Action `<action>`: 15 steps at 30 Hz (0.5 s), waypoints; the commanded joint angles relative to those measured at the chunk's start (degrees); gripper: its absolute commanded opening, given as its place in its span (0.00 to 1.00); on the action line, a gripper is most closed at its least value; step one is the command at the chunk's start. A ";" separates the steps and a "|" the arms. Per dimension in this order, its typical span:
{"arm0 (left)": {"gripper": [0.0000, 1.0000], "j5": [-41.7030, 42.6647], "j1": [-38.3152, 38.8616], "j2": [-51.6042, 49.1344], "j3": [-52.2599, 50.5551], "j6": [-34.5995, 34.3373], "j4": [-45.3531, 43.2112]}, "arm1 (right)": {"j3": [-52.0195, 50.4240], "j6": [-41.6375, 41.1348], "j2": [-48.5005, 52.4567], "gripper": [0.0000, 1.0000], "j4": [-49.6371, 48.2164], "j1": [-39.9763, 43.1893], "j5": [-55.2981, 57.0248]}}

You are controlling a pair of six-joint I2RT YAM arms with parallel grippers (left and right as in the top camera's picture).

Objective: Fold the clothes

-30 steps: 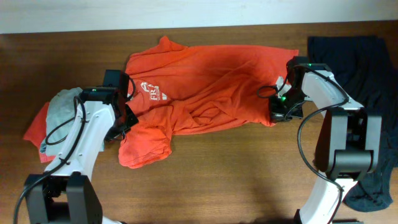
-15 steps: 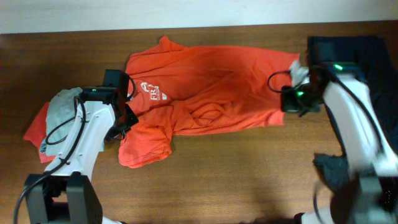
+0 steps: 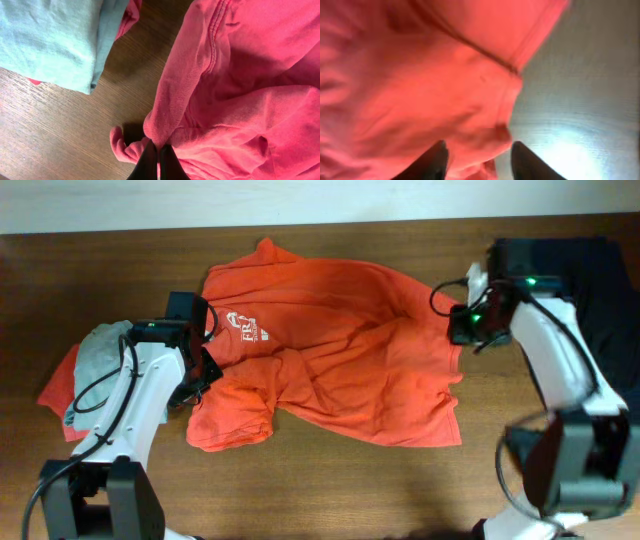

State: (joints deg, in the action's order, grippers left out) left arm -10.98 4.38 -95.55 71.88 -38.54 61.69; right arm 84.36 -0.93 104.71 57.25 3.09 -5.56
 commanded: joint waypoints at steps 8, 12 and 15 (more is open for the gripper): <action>0.00 -0.83 0.09 0.96 -0.28 0.94 0.09 | -0.02 -2.67 -4.85 0.49 14.64 0.74 6.23; 0.00 -0.83 0.07 0.96 -0.28 1.40 0.09 | -1.25 -5.86 -8.79 0.49 19.61 0.74 6.05; 0.00 -0.83 0.07 0.96 -0.28 2.23 0.11 | -6.62 -9.07 -13.05 0.52 18.43 0.79 4.39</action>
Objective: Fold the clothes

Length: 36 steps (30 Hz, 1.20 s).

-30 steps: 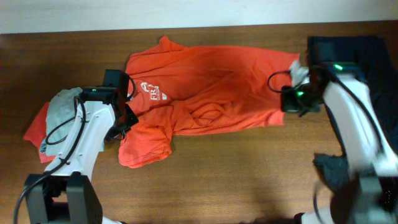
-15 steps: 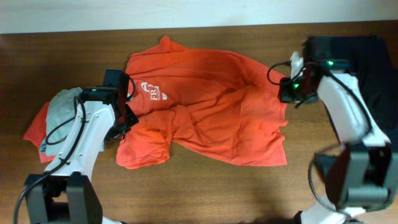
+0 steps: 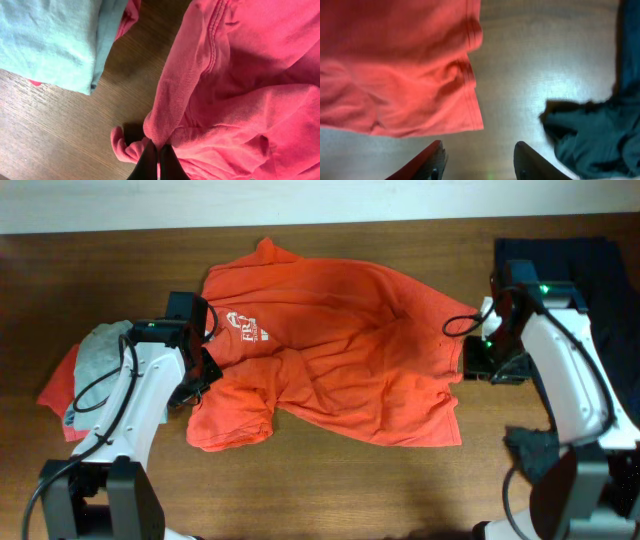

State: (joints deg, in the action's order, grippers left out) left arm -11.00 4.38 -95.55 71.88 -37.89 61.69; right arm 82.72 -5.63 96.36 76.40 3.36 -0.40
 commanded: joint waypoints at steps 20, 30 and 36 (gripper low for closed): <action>0.00 -0.81 0.09 0.96 -0.28 1.55 0.09 | -36.96 -6.95 -7.72 0.58 -28.09 0.42 -6.67; 0.00 -0.81 0.07 0.96 -0.28 1.55 0.04 | -43.19 -6.93 -7.72 0.41 -35.10 0.42 -6.71; 0.00 -0.81 0.09 0.96 -0.28 1.55 0.04 | -43.19 -6.91 -7.72 0.22 -34.71 0.42 -7.06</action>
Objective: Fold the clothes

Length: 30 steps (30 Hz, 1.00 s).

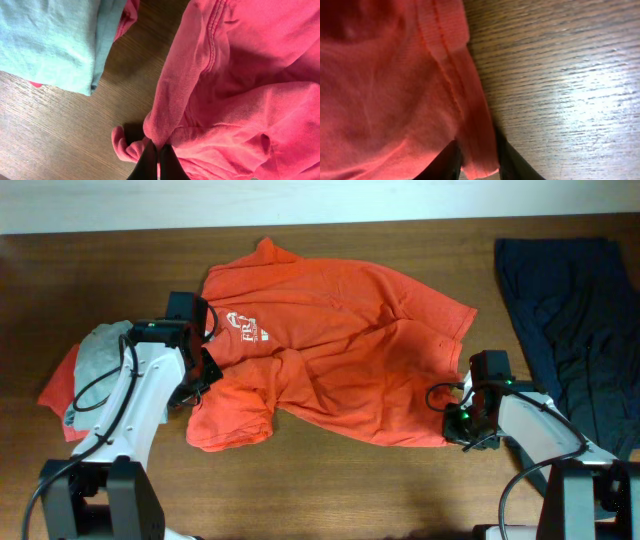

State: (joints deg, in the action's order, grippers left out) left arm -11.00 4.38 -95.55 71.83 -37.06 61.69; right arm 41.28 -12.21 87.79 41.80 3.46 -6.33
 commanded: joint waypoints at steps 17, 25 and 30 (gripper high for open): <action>0.00 0.72 0.09 9.27 3.63 7.30 2.29 | 25.51 1.84 -7.08 0.04 18.36 0.33 -0.96; 0.00 0.70 0.07 25.07 11.65 11.72 2.40 | 58.12 3.39 -8.04 0.04 37.83 0.39 7.15; 0.00 0.68 -0.04 31.08 20.28 12.79 2.38 | 72.61 3.37 -8.04 0.04 43.87 0.44 10.64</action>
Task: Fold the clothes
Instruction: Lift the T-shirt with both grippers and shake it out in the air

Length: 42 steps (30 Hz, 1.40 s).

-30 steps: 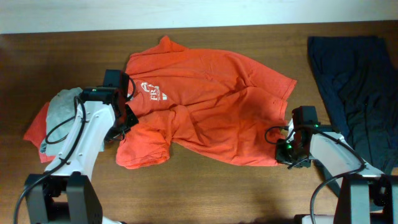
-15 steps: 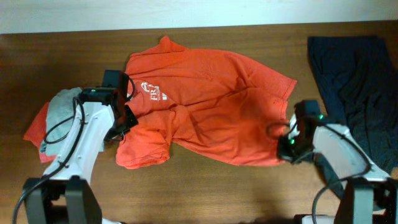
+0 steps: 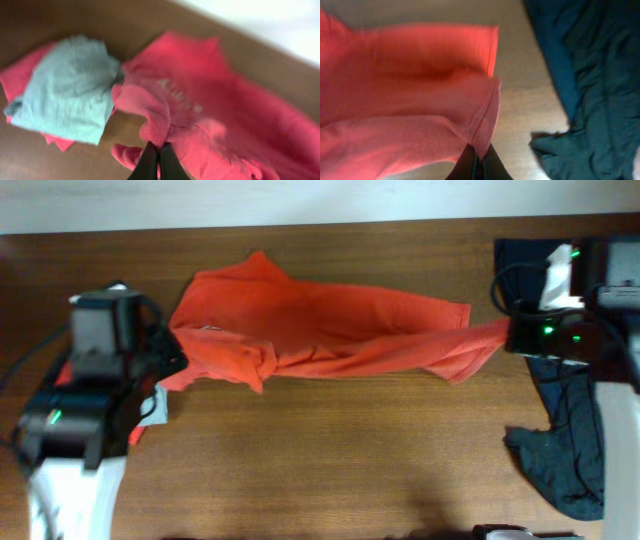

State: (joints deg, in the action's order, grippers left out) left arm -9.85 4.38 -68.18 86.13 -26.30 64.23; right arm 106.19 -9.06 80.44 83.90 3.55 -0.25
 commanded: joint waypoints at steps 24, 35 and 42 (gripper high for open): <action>0.00 -0.42 -0.04 -14.91 22.73 0.92 -1.64 | 33.59 0.15 20.72 0.04 7.87 0.33 12.72; 0.00 6.38 -0.22 -34.03 34.75 12.96 -19.56 | 38.56 0.61 30.60 0.04 -6.60 3.04 9.90; 0.00 5.64 -3.50 -34.01 54.64 14.16 -4.98 | 49.11 0.66 29.73 0.04 -0.17 6.82 6.01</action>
State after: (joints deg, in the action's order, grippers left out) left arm -3.57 3.27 -104.64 134.32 -14.22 53.28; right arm 152.62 -8.58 112.77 81.14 9.10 6.79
